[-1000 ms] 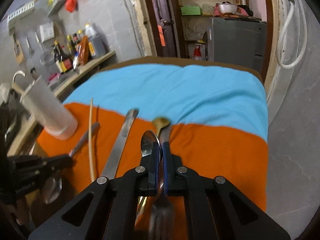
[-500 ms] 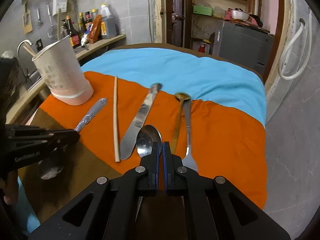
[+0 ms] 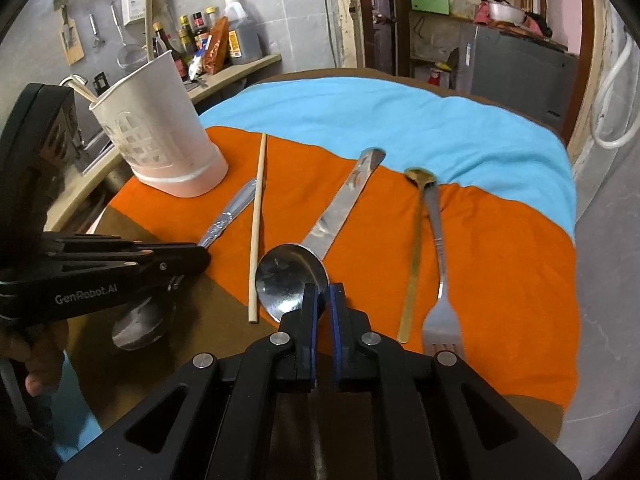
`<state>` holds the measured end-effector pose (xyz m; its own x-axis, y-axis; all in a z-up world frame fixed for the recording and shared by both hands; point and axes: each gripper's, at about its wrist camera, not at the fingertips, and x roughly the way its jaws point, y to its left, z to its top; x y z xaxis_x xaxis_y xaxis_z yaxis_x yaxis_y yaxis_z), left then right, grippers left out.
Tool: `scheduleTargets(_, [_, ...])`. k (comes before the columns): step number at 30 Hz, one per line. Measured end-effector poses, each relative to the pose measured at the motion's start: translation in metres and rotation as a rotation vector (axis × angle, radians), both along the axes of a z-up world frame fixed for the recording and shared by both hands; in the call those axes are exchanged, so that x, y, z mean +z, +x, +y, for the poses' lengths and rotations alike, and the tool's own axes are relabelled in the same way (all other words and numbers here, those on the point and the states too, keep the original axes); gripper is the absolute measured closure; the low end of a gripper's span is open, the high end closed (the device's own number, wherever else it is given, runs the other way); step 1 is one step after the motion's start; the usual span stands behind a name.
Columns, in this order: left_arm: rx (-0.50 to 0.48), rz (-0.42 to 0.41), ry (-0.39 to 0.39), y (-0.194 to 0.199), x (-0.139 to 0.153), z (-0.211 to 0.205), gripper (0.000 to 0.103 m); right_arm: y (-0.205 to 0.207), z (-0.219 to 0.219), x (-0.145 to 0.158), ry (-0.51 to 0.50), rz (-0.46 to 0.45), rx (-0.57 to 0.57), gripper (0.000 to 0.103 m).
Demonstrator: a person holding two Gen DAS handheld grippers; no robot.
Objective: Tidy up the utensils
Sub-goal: 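Lift both spoons off the cloth with both tools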
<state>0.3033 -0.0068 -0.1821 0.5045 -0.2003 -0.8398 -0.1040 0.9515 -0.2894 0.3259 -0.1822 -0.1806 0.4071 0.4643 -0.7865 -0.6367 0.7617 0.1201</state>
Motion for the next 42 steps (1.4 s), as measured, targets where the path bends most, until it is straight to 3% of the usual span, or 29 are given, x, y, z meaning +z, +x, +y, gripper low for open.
scheduleTargets(7, [0.013, -0.015, 0.001, -0.001, -0.001, -0.002, 0.1, 0.005, -0.002, -0.005, 0.054, 0.091, 0.024, 0.096])
scheduleTargets(13, [0.034, -0.019, -0.01, -0.009, 0.0, -0.002, 0.101, 0.005, -0.008, -0.003, 0.087, 0.102, 0.059, 0.096])
scheduleTargets(14, [0.035, -0.018, -0.011, -0.011, 0.0, -0.002, 0.101, 0.006, -0.011, -0.004, 0.103, 0.123, 0.069, 0.094])
scheduleTargets(16, [0.041, -0.02, -0.012, -0.014, 0.001, 0.0, 0.101, 0.011, -0.015, -0.005, 0.133, 0.156, 0.091, 0.071])
scheduleTargets(24, [0.075, -0.016, -0.012, -0.029, 0.003, 0.008, 0.101, 0.016, 0.004, 0.004, 0.119, 0.117, 0.187, 0.048])
scheduleTargets(30, [0.078, -0.017, -0.03, -0.03, 0.0, 0.011, 0.101, 0.016, 0.021, -0.004, 0.082, 0.11, 0.226, 0.05])
scheduleTargets(33, [0.069, -0.006, -0.04, -0.028, -0.002, 0.013, 0.1, 0.018, 0.018, -0.004, 0.073, 0.094, 0.201, 0.061])
scheduleTargets(42, [0.024, 0.038, -0.017, -0.018, -0.004, 0.01, 0.099, 0.014, 0.015, -0.002, 0.074, 0.073, 0.184, 0.062])
